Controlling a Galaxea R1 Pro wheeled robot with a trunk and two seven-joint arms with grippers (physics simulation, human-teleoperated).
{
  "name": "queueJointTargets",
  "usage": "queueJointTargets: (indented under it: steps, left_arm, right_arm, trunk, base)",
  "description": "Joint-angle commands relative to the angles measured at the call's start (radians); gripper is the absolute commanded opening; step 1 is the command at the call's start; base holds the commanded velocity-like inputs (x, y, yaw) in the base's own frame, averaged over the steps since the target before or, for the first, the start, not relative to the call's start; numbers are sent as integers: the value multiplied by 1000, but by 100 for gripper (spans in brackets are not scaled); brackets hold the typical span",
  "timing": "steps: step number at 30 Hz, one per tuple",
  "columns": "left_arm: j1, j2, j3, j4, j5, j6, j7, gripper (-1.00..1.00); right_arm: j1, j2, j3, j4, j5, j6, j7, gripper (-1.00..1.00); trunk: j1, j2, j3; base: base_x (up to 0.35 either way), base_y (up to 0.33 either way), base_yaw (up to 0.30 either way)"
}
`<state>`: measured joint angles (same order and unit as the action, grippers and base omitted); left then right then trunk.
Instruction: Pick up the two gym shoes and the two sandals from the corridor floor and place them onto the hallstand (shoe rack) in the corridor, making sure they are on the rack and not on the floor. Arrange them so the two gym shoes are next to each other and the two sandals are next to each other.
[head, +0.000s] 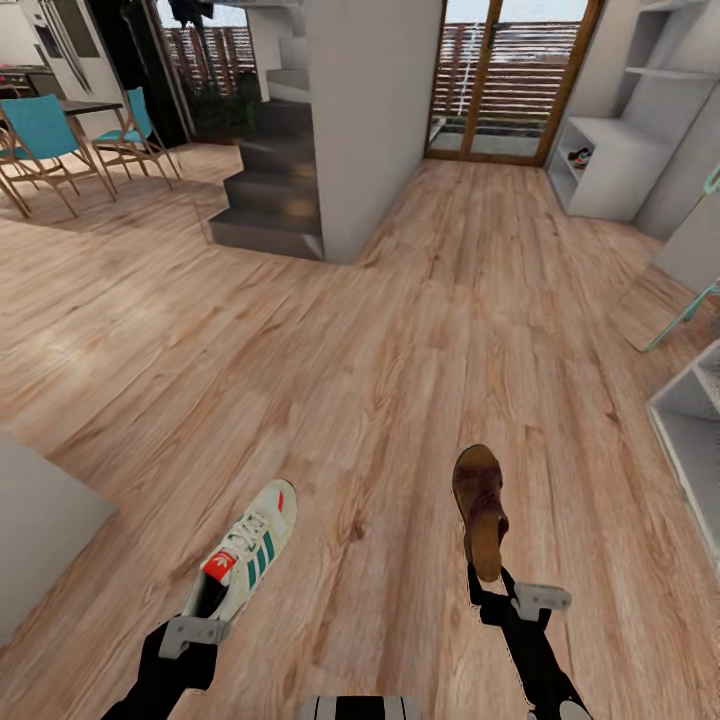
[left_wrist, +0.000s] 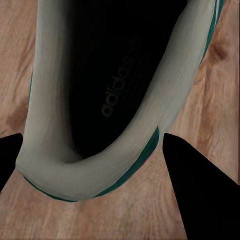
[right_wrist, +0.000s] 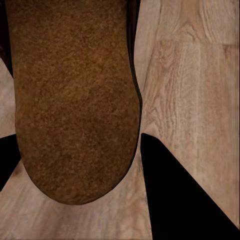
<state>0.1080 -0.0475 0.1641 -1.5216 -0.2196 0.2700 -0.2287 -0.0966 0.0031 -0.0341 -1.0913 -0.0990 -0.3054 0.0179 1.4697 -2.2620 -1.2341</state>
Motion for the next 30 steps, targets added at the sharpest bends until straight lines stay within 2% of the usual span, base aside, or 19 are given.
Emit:
queueJointTargets:
  steps: [1,30]
  left_arm:
    - [0,0,0,0,0,0,-1,-100]
    - [-1,0,2,0,0,0,-1,-100]
  right_arm:
    - [0,0,0,1,-4,0,1,-100]
    - [0,0,0,7,-2,-1,-1,-100]
  trunk:
    - [0,0,1]
    - [0,0,35]
  base:
    - [323,-100,-204]
    - [327,-18,-203]
